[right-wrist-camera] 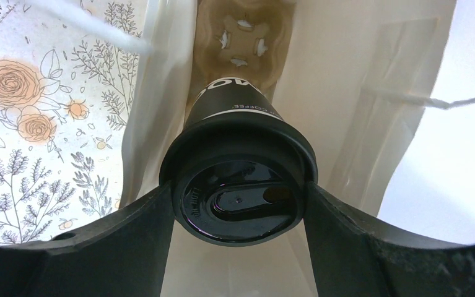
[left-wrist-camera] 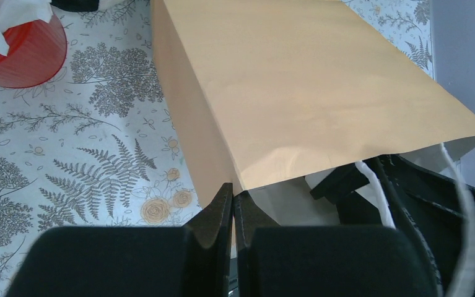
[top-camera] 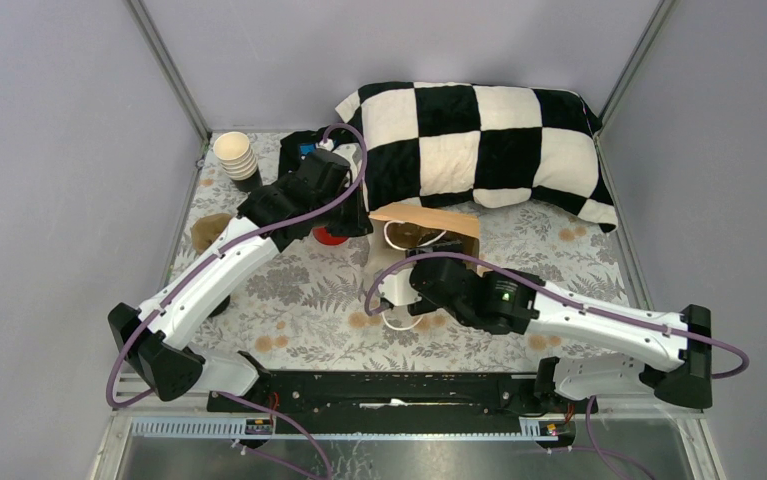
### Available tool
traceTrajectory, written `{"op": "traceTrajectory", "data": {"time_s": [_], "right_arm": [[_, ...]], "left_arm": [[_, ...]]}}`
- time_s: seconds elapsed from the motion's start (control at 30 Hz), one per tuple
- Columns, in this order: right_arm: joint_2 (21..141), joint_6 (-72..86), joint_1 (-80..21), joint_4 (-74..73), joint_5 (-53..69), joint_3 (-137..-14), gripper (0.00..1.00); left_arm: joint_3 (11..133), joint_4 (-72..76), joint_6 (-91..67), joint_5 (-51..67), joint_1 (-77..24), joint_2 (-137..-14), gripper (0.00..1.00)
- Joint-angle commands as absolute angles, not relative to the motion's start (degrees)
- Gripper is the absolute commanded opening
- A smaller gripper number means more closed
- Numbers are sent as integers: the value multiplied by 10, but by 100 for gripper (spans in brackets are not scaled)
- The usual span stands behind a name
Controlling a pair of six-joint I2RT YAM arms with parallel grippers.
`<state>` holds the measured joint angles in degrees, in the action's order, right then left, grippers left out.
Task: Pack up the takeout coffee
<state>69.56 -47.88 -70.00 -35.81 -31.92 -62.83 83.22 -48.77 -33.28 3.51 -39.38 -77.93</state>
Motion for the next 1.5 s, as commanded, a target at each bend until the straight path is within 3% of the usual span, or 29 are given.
{"op": "traceTrajectory", "data": {"time_s": [0.0, 0.37, 0.6, 1.47], "right_arm": [[698, -511, -688, -303, -315, -621, 37], [739, -546, -639, -330, -283, -644, 37], [734, -540, -611, -366, -225, -662, 36], [778, -579, -500, -189, -148, -624, 37]], "left_arm": [[849, -460, -337, 54, -395, -756, 5], [817, -446, -314, 51, -395, -732, 5], [729, -376, -295, 45, -395, -679, 5], [736, -391, -282, 45, -397, -704, 5]]}}
